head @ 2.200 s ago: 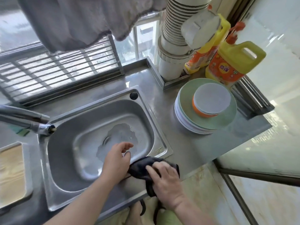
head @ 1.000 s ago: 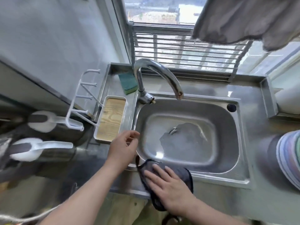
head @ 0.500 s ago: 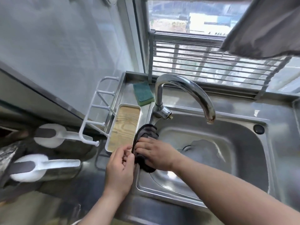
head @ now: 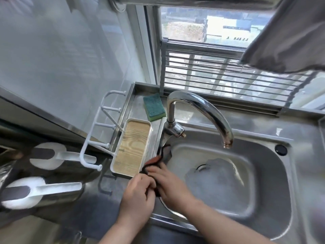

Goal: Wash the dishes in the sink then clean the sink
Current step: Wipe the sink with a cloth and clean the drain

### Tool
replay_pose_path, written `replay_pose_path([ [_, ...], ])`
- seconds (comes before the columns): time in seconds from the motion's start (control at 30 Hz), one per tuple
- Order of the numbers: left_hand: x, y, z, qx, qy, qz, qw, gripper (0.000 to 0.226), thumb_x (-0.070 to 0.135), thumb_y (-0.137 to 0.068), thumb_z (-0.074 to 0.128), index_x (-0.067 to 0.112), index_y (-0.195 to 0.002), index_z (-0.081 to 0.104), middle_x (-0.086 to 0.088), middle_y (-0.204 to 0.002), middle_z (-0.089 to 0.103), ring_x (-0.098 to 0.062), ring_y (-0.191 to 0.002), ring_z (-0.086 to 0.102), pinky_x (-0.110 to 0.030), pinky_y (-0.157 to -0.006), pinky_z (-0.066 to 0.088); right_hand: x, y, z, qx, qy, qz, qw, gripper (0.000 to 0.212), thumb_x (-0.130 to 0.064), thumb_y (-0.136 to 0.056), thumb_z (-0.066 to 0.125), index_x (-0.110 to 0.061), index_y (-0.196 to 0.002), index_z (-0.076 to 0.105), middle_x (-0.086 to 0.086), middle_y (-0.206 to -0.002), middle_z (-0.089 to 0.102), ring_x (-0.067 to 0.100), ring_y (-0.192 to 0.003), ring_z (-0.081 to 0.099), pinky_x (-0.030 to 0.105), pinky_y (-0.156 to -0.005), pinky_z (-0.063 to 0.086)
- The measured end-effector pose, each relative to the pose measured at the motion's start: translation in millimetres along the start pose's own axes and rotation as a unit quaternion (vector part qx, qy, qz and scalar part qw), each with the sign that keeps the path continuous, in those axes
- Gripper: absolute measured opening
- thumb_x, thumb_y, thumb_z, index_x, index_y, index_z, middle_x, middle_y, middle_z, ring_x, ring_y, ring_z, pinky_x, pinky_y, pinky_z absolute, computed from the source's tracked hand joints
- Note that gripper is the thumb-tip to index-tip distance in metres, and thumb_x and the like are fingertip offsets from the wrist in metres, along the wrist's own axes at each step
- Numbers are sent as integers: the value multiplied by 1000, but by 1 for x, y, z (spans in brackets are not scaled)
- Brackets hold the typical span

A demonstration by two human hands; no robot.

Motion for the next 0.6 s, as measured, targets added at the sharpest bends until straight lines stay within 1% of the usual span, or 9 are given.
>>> replay_pose_path([
  [0.1, 4, 12, 5, -45, -45, 86, 994, 21, 20, -83, 62, 34, -99, 63, 13, -96, 57, -13, -91, 57, -29, -80, 50, -4, 41, -9, 84, -231, 236, 940, 32, -10, -101, 54, -35, -104, 74, -20, -102, 75, 4, -103, 66, 30, -88, 51],
  [0.2, 17, 25, 18, -129, -55, 172, 975, 27, 22, -78, 68, 34, -103, 65, 12, -99, 57, -13, -90, 60, -29, -77, 54, 20, 94, -44, 161, -528, 454, 700, 28, -17, -102, 49, -11, -117, 72, 13, -109, 78, 31, -105, 72, 41, -89, 53],
  [0.23, 22, 29, 26, -156, -65, 187, 968, 29, 24, -76, 68, 35, -104, 64, 13, -99, 58, -13, -90, 60, -26, -78, 54, 28, 114, -65, 153, -613, 443, 636, 36, -19, -105, 43, -3, -128, 64, 24, -122, 72, 40, -115, 68, 51, -100, 50],
  [0.33, 31, 39, 52, -211, -98, 180, 956, 30, 34, -77, 65, 38, -106, 62, 15, -99, 56, -10, -91, 60, -23, -76, 53, 37, 148, -134, 139, -735, 322, 580, 61, -37, -111, 13, 0, -153, 39, 30, -158, 37, 46, -152, 23, 61, -127, 4],
  [0.37, 33, 42, 60, -216, -110, 169, 955, 27, 37, -78, 65, 39, -104, 60, 15, -97, 54, -10, -90, 59, -24, -75, 55, 42, 156, -159, 159, -736, 309, 581, 68, -44, -111, 6, -2, -158, 32, 26, -162, 33, 38, -155, 18, 55, -127, -1],
  [0.4, 35, 44, 68, -218, -120, 162, 955, 24, 40, -77, 65, 38, -100, 60, 14, -94, 52, -12, -86, 59, -27, -72, 57, 42, 155, -184, 212, -689, 291, 629, 71, -49, -111, 6, -4, -159, 32, 20, -163, 35, 31, -156, 21, 49, -128, 3],
  [0.43, 37, 44, 74, -216, -132, 162, 954, 20, 42, -76, 66, 37, -94, 60, 12, -89, 51, -14, -81, 58, -30, -68, 57, 41, 145, -205, 249, -648, 285, 660, 71, -52, -111, 12, -5, -157, 40, 16, -160, 42, 27, -154, 28, 46, -127, 13],
  [0.53, 46, 40, 86, -194, -177, 204, 943, 18, 48, -75, 70, 33, -80, 62, 8, -78, 50, -18, -73, 54, -31, -65, 51, 44, 108, -245, 327, -623, 300, 644, 56, -50, -106, 44, -8, -133, 69, 16, -134, 69, 29, -129, 63, 45, -100, 56],
  [0.6, 51, 37, 90, -177, -184, 221, 941, 20, 49, -74, 73, 31, -77, 63, 7, -75, 50, -19, -72, 52, -32, -63, 46, 44, 72, -255, 355, -553, 244, 713, 45, -40, -108, 43, -12, -126, 74, 12, -125, 74, 24, -116, 70, 37, -92, 59],
])
Point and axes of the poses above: each hand's wrist, its own y-axis away from the middle knuckle, its own z-axis out of the palm, x = y × z, the point moved 1 cm from there along -y, towards the middle knuckle
